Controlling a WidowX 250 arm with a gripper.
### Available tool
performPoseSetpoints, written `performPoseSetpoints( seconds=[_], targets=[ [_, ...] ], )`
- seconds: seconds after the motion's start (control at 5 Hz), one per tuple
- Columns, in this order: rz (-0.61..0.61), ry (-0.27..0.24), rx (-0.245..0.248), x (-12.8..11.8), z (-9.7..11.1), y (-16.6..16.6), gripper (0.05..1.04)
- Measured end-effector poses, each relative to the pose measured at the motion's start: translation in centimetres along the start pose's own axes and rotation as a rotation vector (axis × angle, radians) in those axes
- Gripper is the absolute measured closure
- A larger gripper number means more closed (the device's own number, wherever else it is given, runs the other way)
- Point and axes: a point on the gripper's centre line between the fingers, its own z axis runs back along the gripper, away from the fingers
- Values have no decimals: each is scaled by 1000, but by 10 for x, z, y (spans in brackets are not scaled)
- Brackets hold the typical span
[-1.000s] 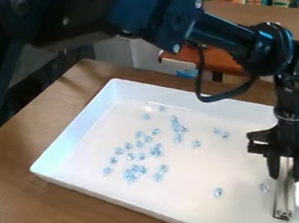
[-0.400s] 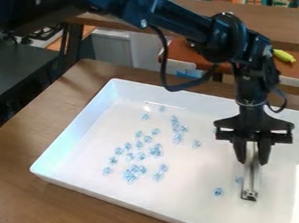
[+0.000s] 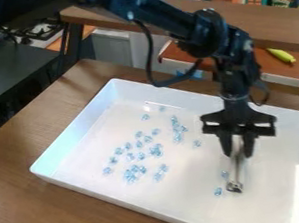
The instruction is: Sweep into pile
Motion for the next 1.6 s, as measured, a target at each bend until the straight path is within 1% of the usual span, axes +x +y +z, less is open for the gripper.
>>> performPoseSetpoints(
  seconds=[0.4,0.6,0.8,1.0,1.2,1.4,1.6],
  targets=[
    [6,61,24,4,3,36,725],
    [28,91,46,7,5,62,725],
    [49,99,79,10,7,84,725],
    [46,99,118,12,9,97,725],
    [38,90,184,15,10,112,725],
    [29,68,267,19,13,131,725],
    [17,63,325,19,14,141,725]
  ],
)
